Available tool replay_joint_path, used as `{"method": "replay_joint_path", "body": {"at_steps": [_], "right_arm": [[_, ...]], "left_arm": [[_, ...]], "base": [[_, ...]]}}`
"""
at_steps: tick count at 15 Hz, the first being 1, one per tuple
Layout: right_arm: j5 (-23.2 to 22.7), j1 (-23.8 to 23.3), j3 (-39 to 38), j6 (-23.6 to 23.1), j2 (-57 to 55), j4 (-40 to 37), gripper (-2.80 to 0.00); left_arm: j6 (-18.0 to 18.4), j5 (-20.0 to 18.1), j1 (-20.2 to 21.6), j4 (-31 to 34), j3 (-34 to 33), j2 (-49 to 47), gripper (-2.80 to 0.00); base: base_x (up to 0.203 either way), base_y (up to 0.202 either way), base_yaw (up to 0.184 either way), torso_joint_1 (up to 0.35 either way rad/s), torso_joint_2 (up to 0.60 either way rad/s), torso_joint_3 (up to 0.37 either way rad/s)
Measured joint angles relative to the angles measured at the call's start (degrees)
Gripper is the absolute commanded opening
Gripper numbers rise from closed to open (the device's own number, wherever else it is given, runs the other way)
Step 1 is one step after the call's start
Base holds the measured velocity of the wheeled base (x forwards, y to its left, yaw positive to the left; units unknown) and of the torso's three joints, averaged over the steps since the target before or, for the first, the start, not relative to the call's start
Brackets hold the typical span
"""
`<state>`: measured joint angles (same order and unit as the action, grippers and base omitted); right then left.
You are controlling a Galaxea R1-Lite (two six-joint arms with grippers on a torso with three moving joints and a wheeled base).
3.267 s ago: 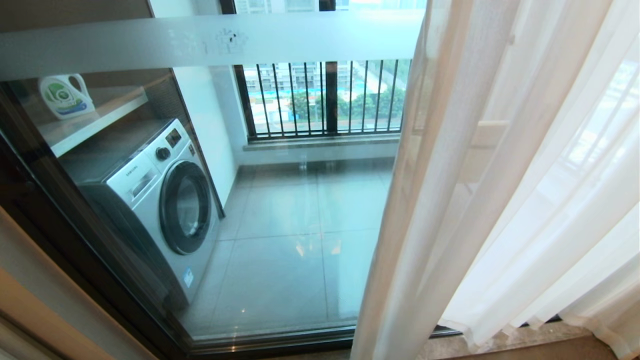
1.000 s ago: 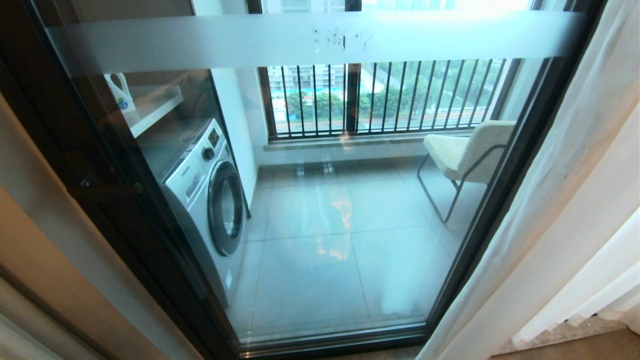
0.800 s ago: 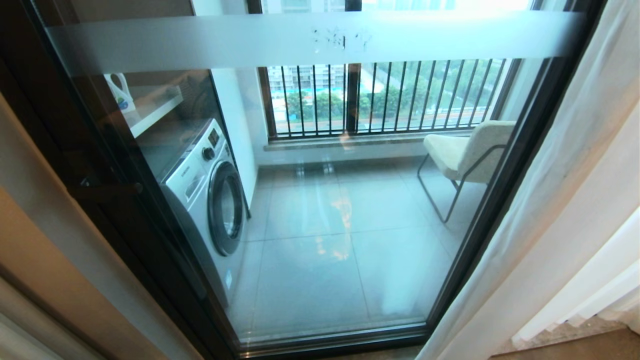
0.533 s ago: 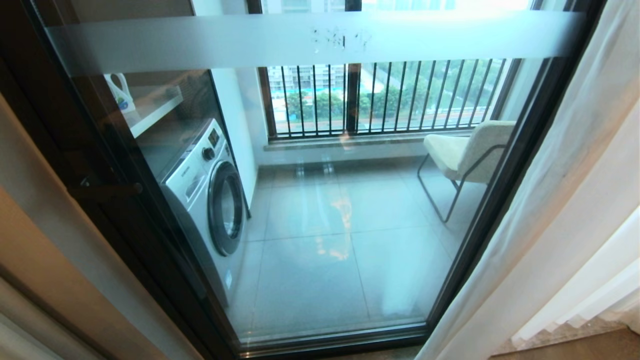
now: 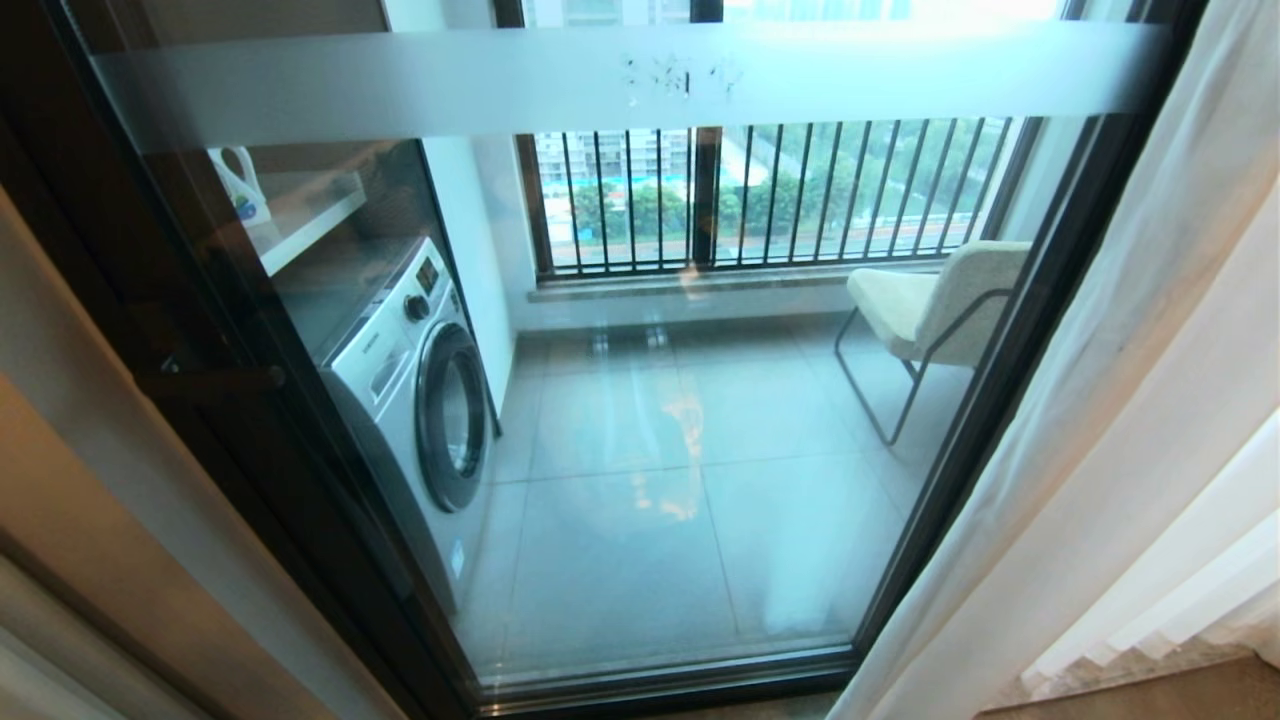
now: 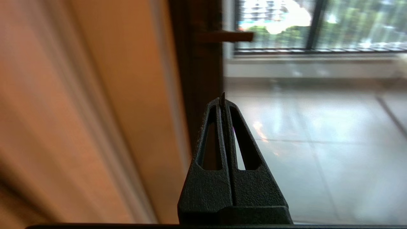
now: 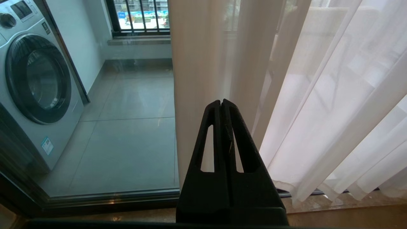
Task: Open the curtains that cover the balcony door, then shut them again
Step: Close the inner curtains on both sides
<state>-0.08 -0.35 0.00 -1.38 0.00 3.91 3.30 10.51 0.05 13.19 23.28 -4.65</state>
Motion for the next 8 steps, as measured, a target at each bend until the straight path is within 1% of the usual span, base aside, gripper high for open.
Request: {"method": "replay_joint_path", "body": {"at_steps": [2,6,8], "right_arm": [[0.0,0.0,0.0,0.0,0.0,0.0,-2.80],[0.0,0.0,0.0,0.0,0.0,0.0,-2.80],[0.0,0.0,0.0,0.0,0.0,0.0,-2.80]], "left_arm": [[0.7,8.1,0.3,0.1,4.1,-3.2,-2.80],[0.8,23.3,0.6,0.0,11.0,-11.7,-2.80],[0.8,29.6,0.6,-1.1,14.0,-16.8,-2.80]], "base": [[0.000,0.000,0.000,0.000,0.00,0.000],[0.000,0.000,0.000,0.000,0.00,0.000],[0.000,0.000,0.000,0.000,0.00,0.000]]}}
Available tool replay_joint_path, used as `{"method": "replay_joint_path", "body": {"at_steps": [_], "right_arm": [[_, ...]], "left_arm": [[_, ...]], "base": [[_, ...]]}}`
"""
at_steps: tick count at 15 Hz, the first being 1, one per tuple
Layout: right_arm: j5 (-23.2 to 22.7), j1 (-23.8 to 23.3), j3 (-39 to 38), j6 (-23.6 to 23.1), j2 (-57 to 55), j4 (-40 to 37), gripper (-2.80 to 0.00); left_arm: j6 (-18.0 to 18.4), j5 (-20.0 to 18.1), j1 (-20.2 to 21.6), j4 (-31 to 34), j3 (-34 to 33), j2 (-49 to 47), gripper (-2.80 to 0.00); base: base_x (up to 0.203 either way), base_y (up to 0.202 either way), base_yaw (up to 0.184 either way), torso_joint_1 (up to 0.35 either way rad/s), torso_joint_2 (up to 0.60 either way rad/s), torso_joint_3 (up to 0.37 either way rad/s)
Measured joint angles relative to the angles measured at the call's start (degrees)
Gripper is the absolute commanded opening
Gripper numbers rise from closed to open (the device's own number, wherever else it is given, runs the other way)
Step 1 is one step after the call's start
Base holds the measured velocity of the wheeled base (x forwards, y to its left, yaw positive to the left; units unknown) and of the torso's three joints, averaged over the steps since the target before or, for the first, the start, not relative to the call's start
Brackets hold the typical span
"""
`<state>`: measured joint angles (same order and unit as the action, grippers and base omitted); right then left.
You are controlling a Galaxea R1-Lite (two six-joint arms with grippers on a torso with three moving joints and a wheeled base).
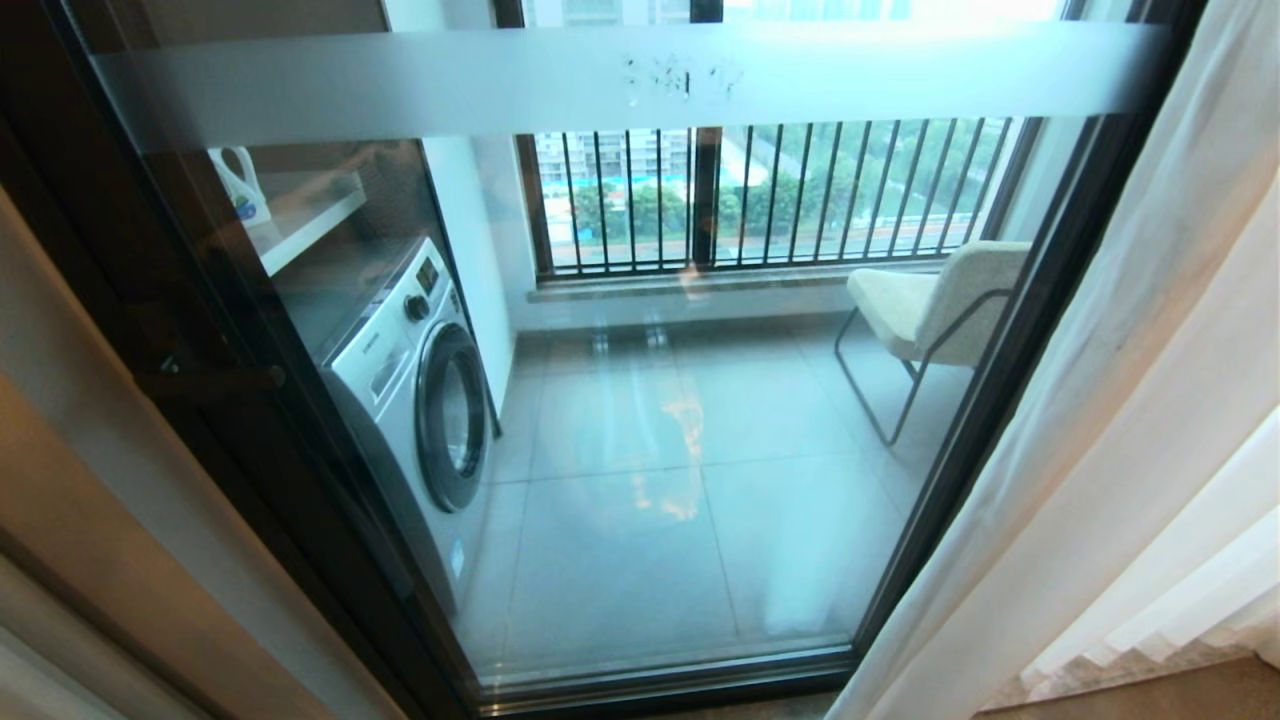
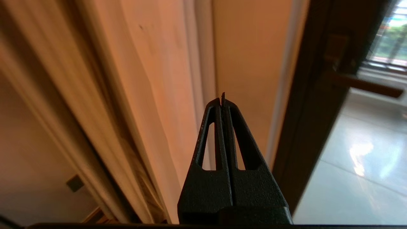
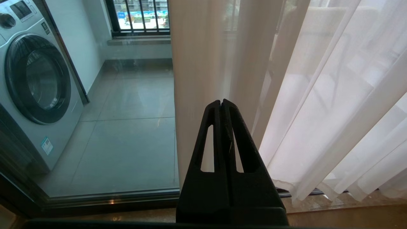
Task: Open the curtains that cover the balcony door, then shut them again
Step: Close the inner curtains on both sides
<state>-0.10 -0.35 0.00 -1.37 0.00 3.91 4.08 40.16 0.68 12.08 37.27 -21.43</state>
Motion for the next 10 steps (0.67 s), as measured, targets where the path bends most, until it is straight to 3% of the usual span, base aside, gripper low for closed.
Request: {"method": "replay_joint_path", "body": {"at_steps": [4,8,10], "right_arm": [[0.0,0.0,0.0,0.0,0.0,0.0,-2.80],[0.0,0.0,0.0,0.0,0.0,0.0,-2.80],[0.0,0.0,0.0,0.0,0.0,0.0,-2.80]], "left_arm": [[-1.3,5.5,0.5,-2.5,6.5,-10.3,-2.80],[-7.7,14.0,0.9,-2.9,11.3,-20.7,-2.80],[-8.5,16.9,1.5,-2.9,12.4,-23.3,-2.80]], "base": [[0.000,0.000,0.000,0.000,0.00,0.000],[0.000,0.000,0.000,0.000,0.00,0.000],[0.000,0.000,0.000,0.000,0.00,0.000]]}}
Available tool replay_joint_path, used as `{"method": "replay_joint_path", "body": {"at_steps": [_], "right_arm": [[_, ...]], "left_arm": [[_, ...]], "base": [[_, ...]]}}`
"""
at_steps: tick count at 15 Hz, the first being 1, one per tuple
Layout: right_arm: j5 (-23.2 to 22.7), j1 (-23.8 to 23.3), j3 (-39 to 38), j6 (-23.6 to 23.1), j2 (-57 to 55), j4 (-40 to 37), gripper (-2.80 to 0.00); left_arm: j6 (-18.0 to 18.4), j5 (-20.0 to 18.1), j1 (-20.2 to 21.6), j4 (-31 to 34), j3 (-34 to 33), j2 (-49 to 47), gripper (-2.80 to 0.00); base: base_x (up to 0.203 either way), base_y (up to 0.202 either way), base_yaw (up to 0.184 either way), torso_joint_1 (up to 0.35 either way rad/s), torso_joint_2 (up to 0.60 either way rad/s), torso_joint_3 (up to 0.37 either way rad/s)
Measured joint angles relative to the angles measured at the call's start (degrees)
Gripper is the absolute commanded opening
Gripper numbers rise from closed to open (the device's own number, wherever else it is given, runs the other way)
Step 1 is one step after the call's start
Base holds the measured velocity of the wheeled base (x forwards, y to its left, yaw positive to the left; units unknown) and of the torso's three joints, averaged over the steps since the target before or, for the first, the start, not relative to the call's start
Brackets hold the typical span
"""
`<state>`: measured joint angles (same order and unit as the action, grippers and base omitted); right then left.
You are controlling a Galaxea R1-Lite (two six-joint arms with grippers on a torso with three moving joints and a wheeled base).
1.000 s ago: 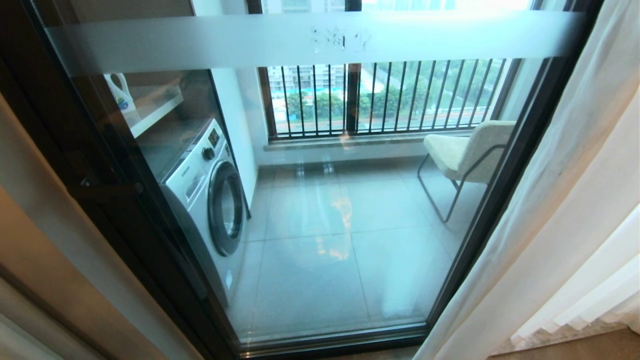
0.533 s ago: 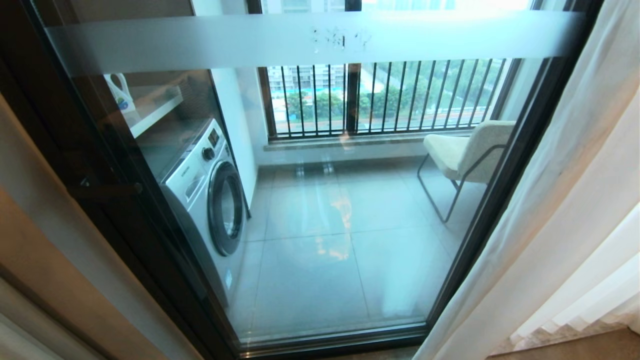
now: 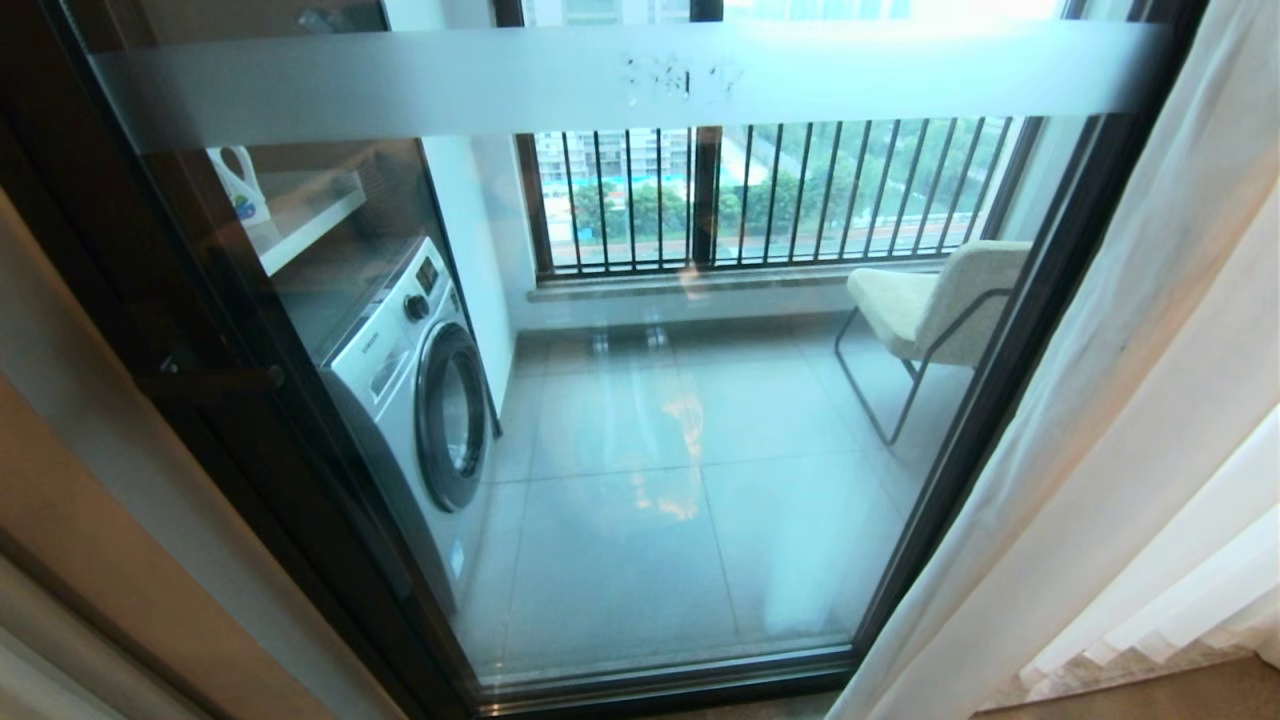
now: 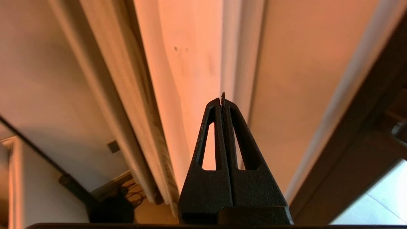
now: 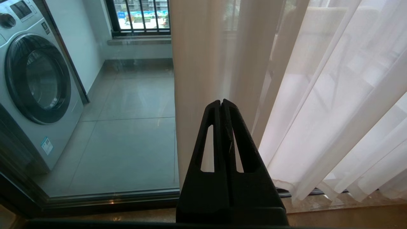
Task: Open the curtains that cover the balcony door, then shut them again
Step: Close the inner curtains on both sides
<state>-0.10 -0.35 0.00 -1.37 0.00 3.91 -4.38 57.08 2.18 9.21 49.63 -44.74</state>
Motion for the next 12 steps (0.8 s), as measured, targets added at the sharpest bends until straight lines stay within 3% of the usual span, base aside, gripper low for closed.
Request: {"method": "replay_joint_path", "body": {"at_steps": [3,5,12], "right_arm": [[0.0,0.0,0.0,0.0,0.0,0.0,-2.80],[0.0,0.0,0.0,0.0,0.0,0.0,-2.80],[0.0,0.0,0.0,0.0,0.0,0.0,-2.80]], "left_arm": [[-0.1,-1.4,7.2,0.0,1.1,-1.5,-2.80],[-0.1,-4.6,12.4,0.1,1.2,-1.9,-2.80],[0.1,-6.0,14.8,0.1,1.3,-2.1,-2.80]], "base": [[0.000,0.000,0.000,0.000,0.00,0.000],[0.000,0.000,0.000,0.000,0.00,0.000],[0.000,0.000,0.000,0.000,0.00,0.000]]}}
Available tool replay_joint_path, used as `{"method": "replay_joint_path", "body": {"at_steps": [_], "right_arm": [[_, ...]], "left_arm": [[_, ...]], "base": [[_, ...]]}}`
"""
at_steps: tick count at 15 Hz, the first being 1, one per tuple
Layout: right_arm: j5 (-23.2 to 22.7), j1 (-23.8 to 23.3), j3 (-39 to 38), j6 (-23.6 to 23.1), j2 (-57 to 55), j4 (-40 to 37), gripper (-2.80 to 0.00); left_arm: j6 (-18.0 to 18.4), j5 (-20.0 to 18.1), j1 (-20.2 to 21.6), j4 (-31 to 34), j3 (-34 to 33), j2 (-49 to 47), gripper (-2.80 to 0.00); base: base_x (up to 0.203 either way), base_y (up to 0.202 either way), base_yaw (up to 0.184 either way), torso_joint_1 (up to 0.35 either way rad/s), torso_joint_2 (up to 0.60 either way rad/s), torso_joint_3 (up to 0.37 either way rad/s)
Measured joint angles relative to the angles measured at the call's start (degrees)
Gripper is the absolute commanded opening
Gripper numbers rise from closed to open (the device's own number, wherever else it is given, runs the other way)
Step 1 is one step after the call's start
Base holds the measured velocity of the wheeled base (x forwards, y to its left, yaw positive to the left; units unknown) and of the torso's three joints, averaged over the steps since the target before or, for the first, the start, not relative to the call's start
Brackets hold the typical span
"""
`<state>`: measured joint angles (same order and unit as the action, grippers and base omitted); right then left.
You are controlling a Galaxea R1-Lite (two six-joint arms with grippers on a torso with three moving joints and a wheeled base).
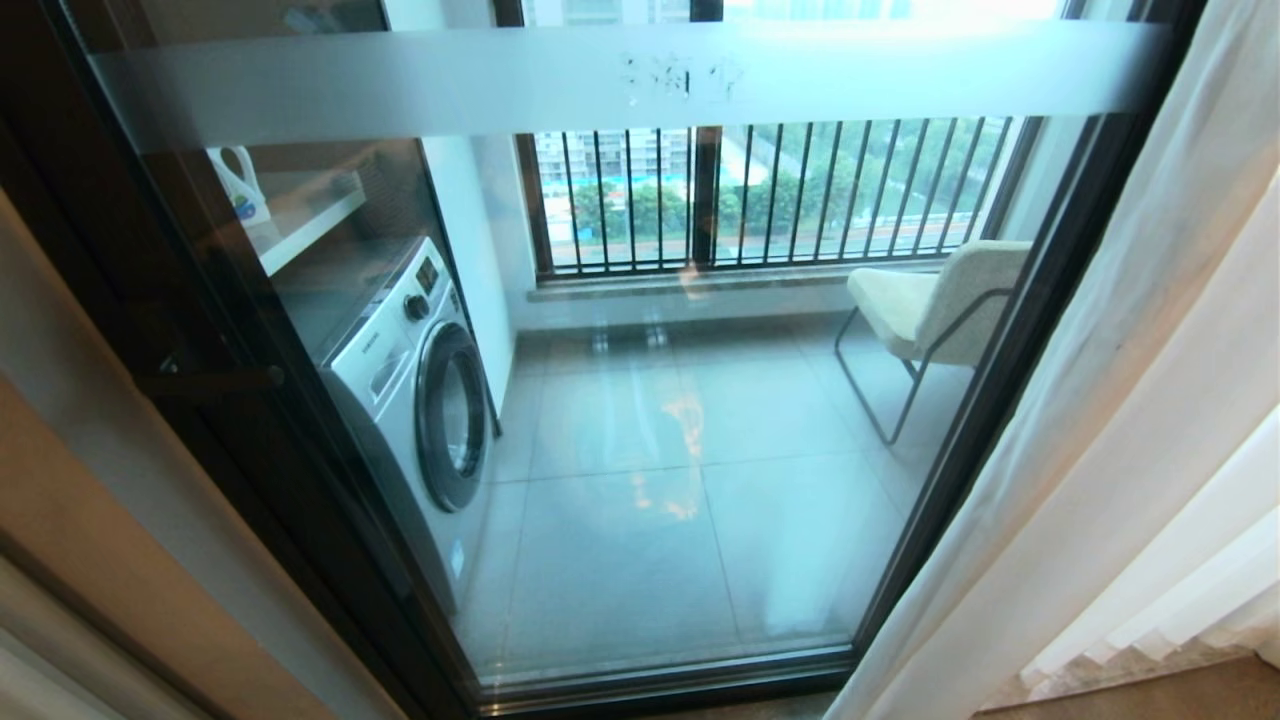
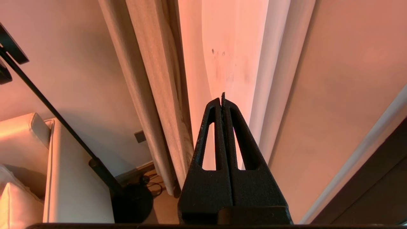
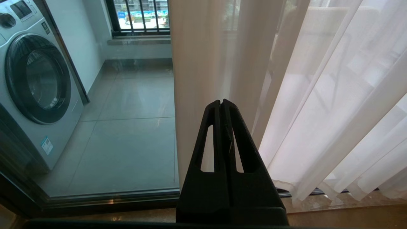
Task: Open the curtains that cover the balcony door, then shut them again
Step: Close the inner curtains on both sides
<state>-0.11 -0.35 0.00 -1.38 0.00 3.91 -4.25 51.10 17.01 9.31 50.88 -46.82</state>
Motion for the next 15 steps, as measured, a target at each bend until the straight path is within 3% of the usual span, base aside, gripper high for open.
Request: {"method": "replay_joint_path", "body": {"at_steps": [6,8,11,15], "right_arm": [[0.0,0.0,0.0,0.0,0.0,0.0,-2.80],[0.0,0.0,0.0,0.0,0.0,0.0,-2.80],[0.0,0.0,0.0,0.0,0.0,0.0,-2.80],[0.0,0.0,0.0,0.0,0.0,0.0,-2.80]], "left_arm": [[0.7,0.0,0.5,0.0,-2.5,2.4,-2.80],[0.9,-1.2,3.7,0.0,-2.9,2.9,-2.80],[0.9,-8.8,12.3,0.0,-3.4,3.3,-2.80],[0.9,-23.3,23.1,0.0,-4.4,3.8,-2.80]], "base": [[0.000,0.000,0.000,0.000,0.00,0.000],[0.000,0.000,0.000,0.000,0.00,0.000],[0.000,0.000,0.000,0.000,0.00,0.000],[0.000,0.000,0.000,0.000,0.00,0.000]]}}
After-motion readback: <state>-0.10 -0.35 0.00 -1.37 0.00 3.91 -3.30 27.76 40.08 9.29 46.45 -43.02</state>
